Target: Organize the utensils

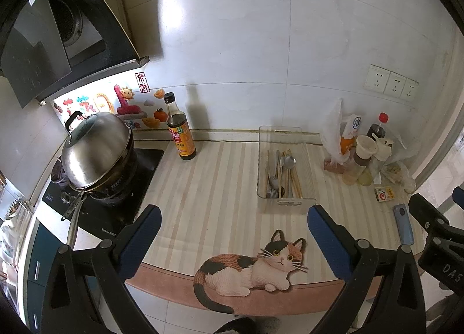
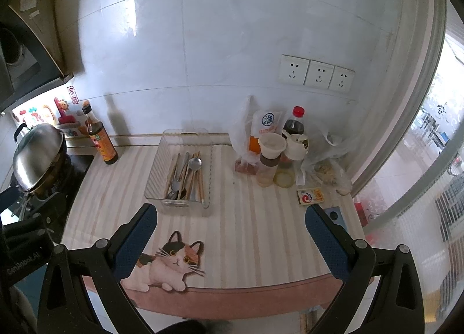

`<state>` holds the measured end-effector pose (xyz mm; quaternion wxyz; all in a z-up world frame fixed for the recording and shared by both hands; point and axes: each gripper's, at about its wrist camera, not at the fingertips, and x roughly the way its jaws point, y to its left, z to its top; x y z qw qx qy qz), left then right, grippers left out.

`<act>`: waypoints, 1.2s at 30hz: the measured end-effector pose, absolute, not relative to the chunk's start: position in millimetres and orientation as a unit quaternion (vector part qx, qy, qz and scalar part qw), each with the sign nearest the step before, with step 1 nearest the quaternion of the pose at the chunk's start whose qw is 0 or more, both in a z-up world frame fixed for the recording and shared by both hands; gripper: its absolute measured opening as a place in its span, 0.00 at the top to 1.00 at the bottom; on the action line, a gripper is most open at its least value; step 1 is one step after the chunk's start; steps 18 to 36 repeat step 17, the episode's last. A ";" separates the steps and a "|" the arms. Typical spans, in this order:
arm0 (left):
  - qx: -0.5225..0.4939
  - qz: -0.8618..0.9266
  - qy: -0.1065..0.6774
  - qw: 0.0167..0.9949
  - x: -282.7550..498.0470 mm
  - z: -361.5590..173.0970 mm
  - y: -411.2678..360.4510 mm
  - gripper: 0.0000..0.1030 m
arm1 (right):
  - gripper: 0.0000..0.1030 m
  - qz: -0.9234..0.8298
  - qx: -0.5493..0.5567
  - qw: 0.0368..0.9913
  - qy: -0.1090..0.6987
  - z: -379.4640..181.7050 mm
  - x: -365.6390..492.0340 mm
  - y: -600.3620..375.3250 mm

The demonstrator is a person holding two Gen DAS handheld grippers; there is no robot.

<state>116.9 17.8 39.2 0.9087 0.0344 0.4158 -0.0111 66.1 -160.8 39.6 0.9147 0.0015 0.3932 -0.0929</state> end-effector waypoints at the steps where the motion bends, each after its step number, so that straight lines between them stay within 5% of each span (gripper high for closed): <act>1: 0.035 -0.011 0.415 0.909 116.5 39.2 17.7 0.00 | 0.00 -0.093 0.001 0.915 0.393 39.6 66.0 -160.8; 36: 0.023 -0.003 0.418 0.908 110.5 34.4 11.1 0.00 | 0.00 -0.088 -0.001 0.915 0.394 41.2 65.0 -165.9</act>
